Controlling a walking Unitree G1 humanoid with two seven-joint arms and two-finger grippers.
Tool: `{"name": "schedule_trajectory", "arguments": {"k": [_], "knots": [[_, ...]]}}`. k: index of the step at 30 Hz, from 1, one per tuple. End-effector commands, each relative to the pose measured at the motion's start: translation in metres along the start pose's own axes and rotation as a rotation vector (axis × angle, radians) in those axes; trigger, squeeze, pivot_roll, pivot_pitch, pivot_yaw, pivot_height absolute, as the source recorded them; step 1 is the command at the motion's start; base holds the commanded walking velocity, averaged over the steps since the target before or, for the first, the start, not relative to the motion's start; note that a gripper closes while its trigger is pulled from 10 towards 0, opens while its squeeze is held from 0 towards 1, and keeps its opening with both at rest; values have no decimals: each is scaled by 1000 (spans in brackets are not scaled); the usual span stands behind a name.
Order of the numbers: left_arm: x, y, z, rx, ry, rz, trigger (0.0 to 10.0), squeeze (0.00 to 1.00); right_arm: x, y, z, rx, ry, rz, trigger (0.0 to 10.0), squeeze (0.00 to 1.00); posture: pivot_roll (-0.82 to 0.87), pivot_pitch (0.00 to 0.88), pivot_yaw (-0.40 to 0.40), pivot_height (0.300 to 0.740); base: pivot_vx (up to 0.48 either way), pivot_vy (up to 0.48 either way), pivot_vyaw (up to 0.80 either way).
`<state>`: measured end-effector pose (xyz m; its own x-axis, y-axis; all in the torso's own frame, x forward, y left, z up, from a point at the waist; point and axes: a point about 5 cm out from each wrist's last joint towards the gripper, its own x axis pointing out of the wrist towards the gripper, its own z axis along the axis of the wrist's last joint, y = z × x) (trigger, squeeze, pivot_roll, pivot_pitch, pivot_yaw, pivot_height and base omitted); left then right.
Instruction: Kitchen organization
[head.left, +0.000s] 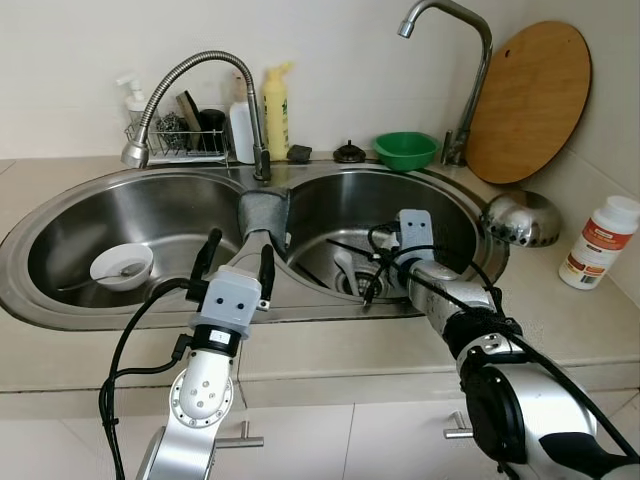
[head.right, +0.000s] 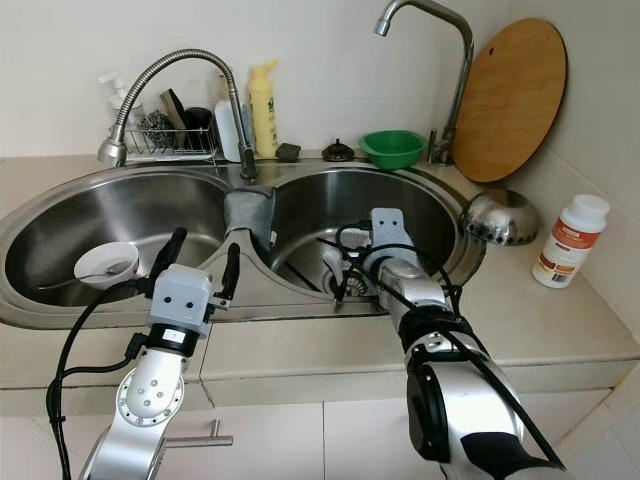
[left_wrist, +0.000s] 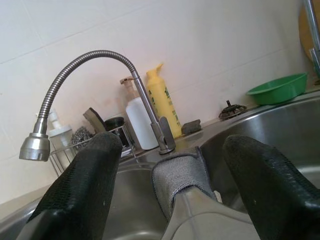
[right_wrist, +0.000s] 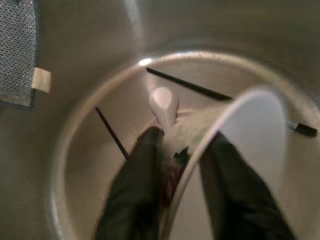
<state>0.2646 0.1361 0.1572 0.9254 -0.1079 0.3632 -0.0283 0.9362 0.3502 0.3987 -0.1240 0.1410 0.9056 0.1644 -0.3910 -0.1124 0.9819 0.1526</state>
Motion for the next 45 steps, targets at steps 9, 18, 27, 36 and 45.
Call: {"name": "schedule_trajectory", "arguments": {"k": [9, 18, 27, 36, 45], "knots": [[-2, -5, -3, 9, 13, -24, 10000, 0, 0, 6, 13, 73, -48, 15, 10000, 1000, 1, 0, 4, 740, 0, 0, 0], [-2, -6, -5, 12, 20, -31, 10000, 0, -4, 40, 24, -164, -129, 219, 10000, 1000, -4, 0, 3, 740, 0, 0, 0], [-4, -7, -7, 14, 30, -38, 10000, 0, -8, 48, 26, -10, -145, 302, 10000, 1000, -6, 0, 6, 740, 0, 0, 0], [-4, -7, -11, 20, 42, -41, 10000, 0, -9, 43, 8, -29, -61, 292, 10000, 1000, -7, 0, 4, 740, 0, 0, 0], [-7, -8, -14, 24, 59, -44, 10000, 0, -11, 49, -13, -498, -53, 319, 10000, 1000, -7, 0, 2, 740, 0, 0, 0]]}}
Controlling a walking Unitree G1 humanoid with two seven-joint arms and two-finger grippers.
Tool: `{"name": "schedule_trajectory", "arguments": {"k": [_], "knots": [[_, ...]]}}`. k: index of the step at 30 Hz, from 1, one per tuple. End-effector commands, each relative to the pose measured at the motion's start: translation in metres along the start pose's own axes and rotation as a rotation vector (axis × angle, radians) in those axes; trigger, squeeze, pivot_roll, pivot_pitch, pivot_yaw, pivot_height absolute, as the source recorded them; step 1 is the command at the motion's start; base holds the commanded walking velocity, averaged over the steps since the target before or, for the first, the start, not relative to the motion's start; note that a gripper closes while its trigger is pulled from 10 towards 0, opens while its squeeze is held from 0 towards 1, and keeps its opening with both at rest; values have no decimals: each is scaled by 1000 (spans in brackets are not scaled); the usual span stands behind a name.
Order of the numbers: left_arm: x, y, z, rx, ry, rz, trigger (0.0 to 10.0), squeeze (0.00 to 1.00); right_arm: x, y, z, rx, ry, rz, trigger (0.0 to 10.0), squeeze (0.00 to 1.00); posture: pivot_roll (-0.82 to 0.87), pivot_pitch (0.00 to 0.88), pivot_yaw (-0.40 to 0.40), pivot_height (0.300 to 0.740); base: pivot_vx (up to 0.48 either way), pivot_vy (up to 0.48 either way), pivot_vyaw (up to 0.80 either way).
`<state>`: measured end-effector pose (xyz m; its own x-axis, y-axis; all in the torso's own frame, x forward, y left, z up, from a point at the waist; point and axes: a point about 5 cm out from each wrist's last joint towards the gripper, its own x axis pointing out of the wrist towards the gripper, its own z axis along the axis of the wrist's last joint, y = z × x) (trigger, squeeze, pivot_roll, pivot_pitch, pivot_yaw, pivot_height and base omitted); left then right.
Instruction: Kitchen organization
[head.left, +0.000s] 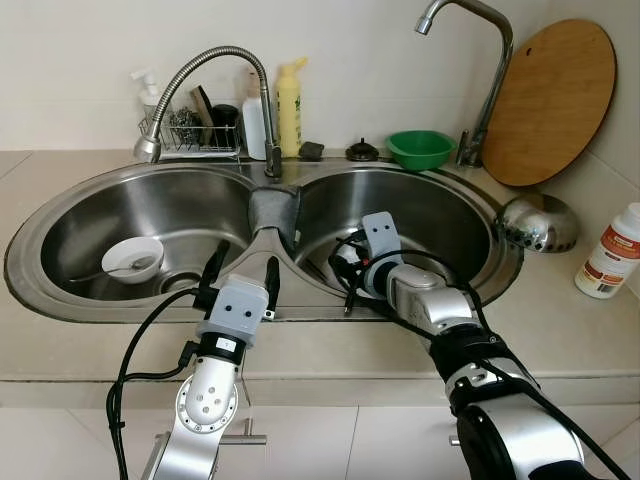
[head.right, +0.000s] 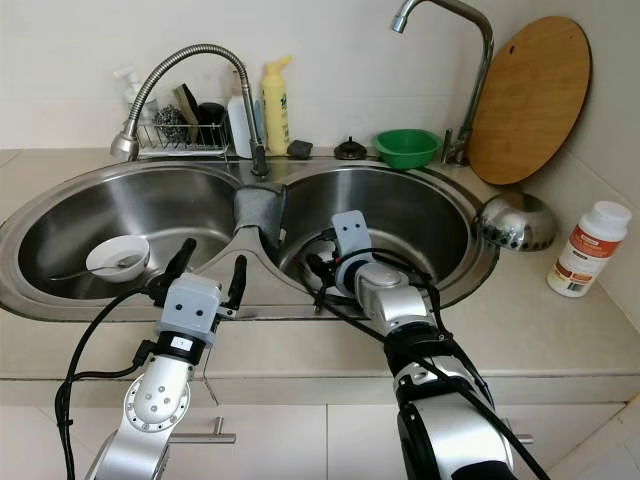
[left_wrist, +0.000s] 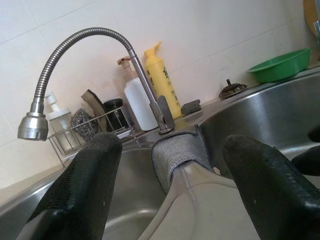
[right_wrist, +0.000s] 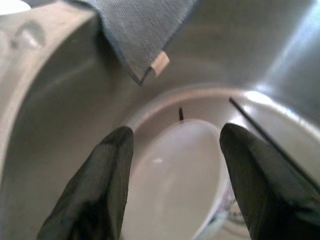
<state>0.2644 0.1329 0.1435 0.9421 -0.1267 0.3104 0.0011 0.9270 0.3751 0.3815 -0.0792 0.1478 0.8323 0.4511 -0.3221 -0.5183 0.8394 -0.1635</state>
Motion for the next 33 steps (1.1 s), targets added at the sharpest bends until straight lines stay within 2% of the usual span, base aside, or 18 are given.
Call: {"name": "schedule_trajectory", "arguments": {"k": [1, 4, 7, 10, 11, 12, 13, 14, 15, 19, 22, 27, 33], "knots": [[-2, -1, -5, 10, 16, -7, 10000, 0, 0, 15, -13, -143, 47, 80, 10000, 1000, -6, 0, 2, 740, 0, 0, 0], [-1, -1, -5, 10, 16, -6, 10000, 0, -1, 25, -19, -248, 56, 127, 10000, 1000, -6, 0, 2, 740, 0, 0, 0], [-1, -1, -5, 10, 17, -6, 10000, 0, -2, 24, -19, -290, 52, 118, 10000, 1000, -6, 0, 3, 740, 0, 0, 0], [-2, -1, -5, 11, 20, -7, 10000, 0, -3, 18, -8, -316, -30, 50, 10000, 1000, -6, 0, 2, 740, 0, 0, 0], [-2, -1, -6, 11, 21, -7, 10000, 0, -5, 12, 3, -334, -100, -9, 10000, 1000, -7, 0, 2, 740, 0, 0, 0], [-2, -1, -6, 11, 21, -7, 10000, 0, -5, 12, 3, -334, -100, -9, 10000, 1000, -7, 0, 2, 740, 0, 0, 0], [-2, -1, -6, 10, 21, -6, 10000, 0, -7, 7, 12, -347, -168, -56, 10000, 1000, -8, 0, 2, 740, 0, 0, 0], [-2, -1, -6, 9, 23, -5, 10000, 0, -11, 4, 23, -334, -249, -93, 10000, 275, -8, 0, 1, 740, 0, 0, 0], [-3, -1, -7, 8, 25, -4, 10000, 0, -15, 1, 31, -327, -313, -124, 10000, 0, -8, 0, 0, 740, 0, 0, 0], [-3, -1, -7, -3, 32, -1, 10000, 0, -30, -4, 45, -284, -490, -219, 10000, 0, -5, 0, 0, 740, 0, 0, 0], [-4, -1, -8, -24, 42, -3, 10000, 0, -43, -3, 47, -365, -600, -288, 10000, 0, -5, 0, 1, 740, 0, 0, 0], [-5, -1, -9, -30, 46, -6, 10000, 0, -46, 2, 42, -369, -626, -289, 10000, 0, -7, 0, 4, 740, 0, 0, 0], [-4, -1, -8, -34, 39, -12, 10000, 0, -50, 6, 36, -353, -654, -309, 10000, 0, -6, 0, 5, 740, 0, 421, 0]]}}
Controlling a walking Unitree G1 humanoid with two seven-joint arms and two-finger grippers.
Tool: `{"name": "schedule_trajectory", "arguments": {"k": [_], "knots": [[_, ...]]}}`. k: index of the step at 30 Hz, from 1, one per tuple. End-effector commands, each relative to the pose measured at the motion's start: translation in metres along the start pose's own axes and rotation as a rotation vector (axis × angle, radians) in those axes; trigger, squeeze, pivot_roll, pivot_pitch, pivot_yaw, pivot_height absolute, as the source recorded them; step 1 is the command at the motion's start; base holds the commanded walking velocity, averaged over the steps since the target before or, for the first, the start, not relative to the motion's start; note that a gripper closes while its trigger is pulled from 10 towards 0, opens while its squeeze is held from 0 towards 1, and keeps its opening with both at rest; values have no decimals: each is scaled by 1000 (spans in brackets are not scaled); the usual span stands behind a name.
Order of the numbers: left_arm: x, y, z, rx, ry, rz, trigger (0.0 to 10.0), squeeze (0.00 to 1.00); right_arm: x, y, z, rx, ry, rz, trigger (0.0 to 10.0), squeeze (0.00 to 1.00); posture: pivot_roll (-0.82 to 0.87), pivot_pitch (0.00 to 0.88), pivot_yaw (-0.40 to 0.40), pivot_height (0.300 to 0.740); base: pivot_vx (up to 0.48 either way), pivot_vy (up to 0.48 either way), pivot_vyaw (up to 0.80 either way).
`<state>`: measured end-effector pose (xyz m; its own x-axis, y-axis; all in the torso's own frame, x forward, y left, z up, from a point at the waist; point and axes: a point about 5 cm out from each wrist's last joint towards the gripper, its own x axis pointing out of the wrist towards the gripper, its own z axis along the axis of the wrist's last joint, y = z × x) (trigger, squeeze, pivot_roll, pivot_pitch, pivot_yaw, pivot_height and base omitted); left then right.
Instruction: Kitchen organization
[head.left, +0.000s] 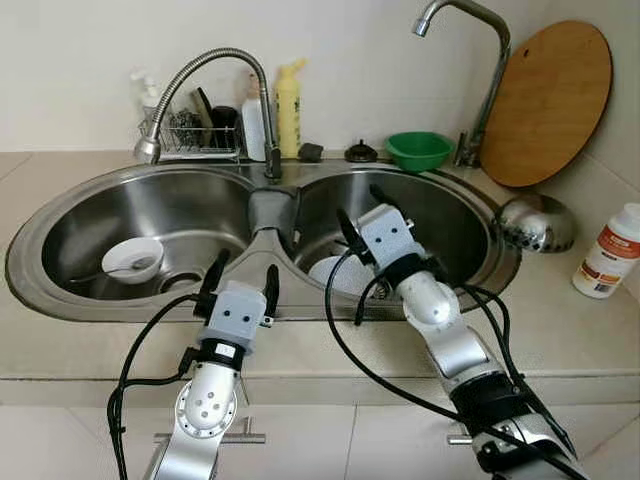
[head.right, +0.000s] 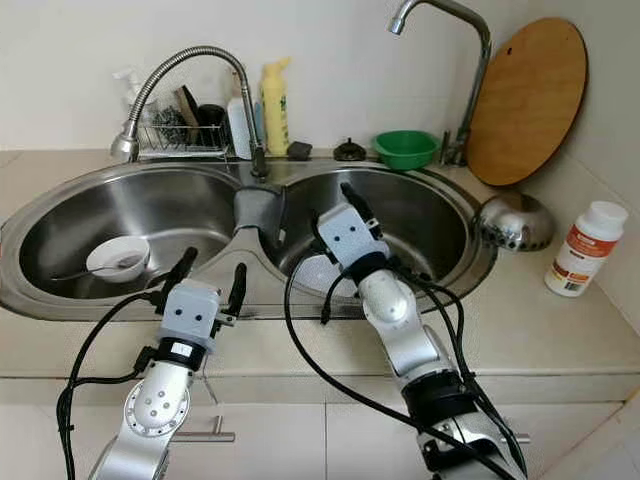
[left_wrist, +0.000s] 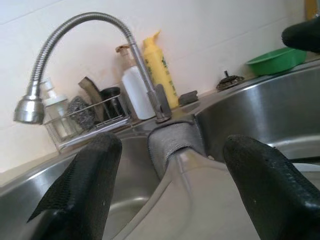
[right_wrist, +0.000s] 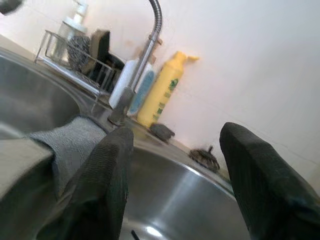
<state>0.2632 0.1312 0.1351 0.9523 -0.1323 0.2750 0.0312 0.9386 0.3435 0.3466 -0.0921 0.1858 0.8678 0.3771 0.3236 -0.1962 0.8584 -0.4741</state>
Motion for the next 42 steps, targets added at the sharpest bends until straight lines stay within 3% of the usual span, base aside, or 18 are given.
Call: {"name": "schedule_trajectory", "arguments": {"k": [1, 12, 26, 36, 42], "knots": [[0, 4, -1, 6, 3, 5, 10000, 0, 2, 1, 14, -3, -75, -16, 10000, 0, -5, 0, 5, 740, 0, 454, 0], [1, 5, 4, 7, -25, 5, 10000, 0, 1, -9, 28, 39, -172, -132, 10000, 0, 2, 0, 2, 740, 0, 468, 0], [7, 12, 18, 3, -97, 47, 10000, 0, -1, -12, 40, 117, -218, -154, 10000, 0, -5, 0, 4, 740, 0, 470, 0], [7, 13, 22, 14, -126, 56, 10000, 0, -6, -6, 31, 131, -160, -133, 10000, 0, -8, 0, 2, 740, 0, 303, 0], [6, 12, 22, 16, -134, 55, 10000, 0, -14, -6, 25, 154, -126, -142, 10000, 0, -10, 0, -1, 740, 0, 0, -800]]}}
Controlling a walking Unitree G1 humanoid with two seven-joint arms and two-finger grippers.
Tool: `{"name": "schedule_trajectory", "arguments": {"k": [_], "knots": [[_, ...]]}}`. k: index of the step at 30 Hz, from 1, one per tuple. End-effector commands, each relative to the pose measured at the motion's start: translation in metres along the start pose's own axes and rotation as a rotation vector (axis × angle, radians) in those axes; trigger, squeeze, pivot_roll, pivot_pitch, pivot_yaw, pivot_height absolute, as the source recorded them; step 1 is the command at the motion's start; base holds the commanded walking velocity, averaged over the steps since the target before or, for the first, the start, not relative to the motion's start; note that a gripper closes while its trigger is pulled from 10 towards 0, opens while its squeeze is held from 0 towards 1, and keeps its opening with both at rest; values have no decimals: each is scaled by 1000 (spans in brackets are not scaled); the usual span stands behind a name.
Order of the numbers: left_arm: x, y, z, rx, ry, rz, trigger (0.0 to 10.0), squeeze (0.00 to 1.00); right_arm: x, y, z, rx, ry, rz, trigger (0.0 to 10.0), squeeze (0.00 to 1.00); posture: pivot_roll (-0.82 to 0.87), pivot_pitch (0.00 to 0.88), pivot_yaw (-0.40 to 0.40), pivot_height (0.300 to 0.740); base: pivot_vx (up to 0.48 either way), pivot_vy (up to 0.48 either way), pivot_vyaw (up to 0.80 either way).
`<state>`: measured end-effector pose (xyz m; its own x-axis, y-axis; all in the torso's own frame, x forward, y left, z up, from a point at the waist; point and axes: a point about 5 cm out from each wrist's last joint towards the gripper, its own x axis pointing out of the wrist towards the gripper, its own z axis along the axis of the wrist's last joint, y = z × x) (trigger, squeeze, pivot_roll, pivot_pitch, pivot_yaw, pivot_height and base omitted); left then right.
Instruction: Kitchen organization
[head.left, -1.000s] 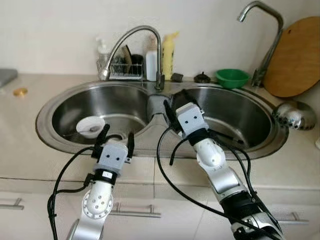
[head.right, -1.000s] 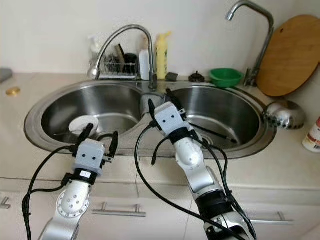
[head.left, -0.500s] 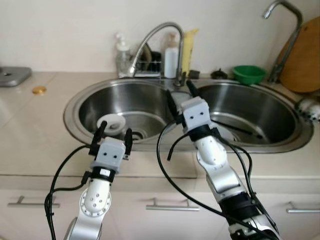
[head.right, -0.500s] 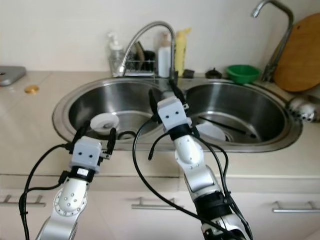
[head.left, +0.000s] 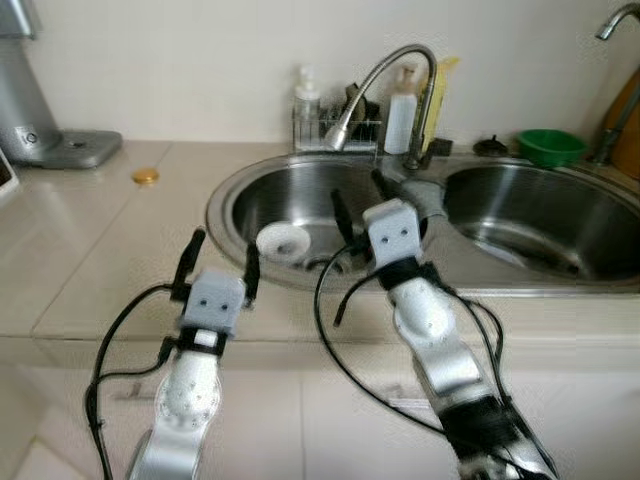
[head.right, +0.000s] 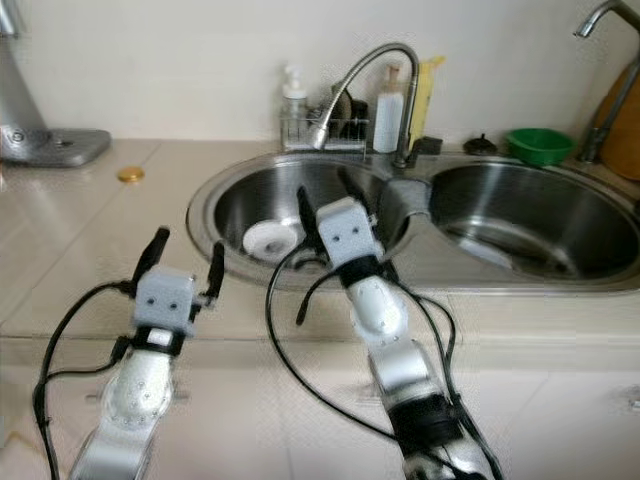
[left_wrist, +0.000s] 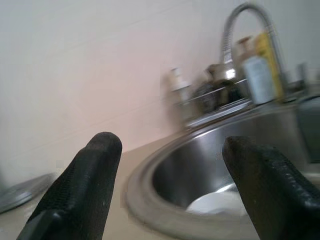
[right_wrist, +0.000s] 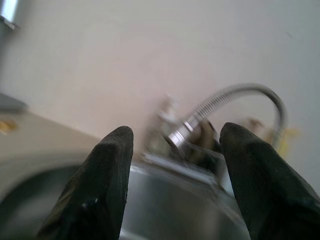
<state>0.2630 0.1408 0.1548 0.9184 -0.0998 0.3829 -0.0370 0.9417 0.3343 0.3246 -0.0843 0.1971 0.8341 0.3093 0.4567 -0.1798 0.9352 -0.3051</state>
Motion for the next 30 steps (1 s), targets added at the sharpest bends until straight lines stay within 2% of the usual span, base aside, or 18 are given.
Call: {"name": "schedule_trajectory", "arguments": {"k": [1, 12, 17, 21, 24, 26, 30], "knots": [[2, -3, 7, 5, -35, -12, 10000, 0, 0, -11, 4, 1, -20, -38, 10000, 0, -10, 0, 0, 740, 0, 0, -800], [5, -4, 14, 46, -75, -33, 10000, 0, -4, -11, 11, 26, -56, -61, 10000, 0, -11, 0, 5, 740, 0, 0, -800], [15, -13, 43, 65, -201, -96, 10000, 0, -6, -11, 9, 36, -44, -67, 10000, 0, -8, 0, 6, 740, 0, 0, -800], [15, -17, 43, 65, -206, -135, 10000, 0, -6, -9, 9, 43, -41, -68, 10000, 0, -7, 0, 8, 740, 0, 0, -800], [12, -19, 41, 77, -196, -154, 10000, 0, -5, -9, 8, 46, -37, -79, 10000, 0, -7, 0, 10, 740, 0, -472, -800], [11, -19, 40, 75, -194, -158, 10000, 0, -5, -12, 7, 39, -30, -101, 10000, 0, -7, 0, 10, 740, 0, 0, -800], [10, -20, 40, 69, -190, -161, 10000, 0, -8, -40, 6, -34, -13, -328, 10000, 0, -5, 0, 9, 740, 0, 0, -800]]}}
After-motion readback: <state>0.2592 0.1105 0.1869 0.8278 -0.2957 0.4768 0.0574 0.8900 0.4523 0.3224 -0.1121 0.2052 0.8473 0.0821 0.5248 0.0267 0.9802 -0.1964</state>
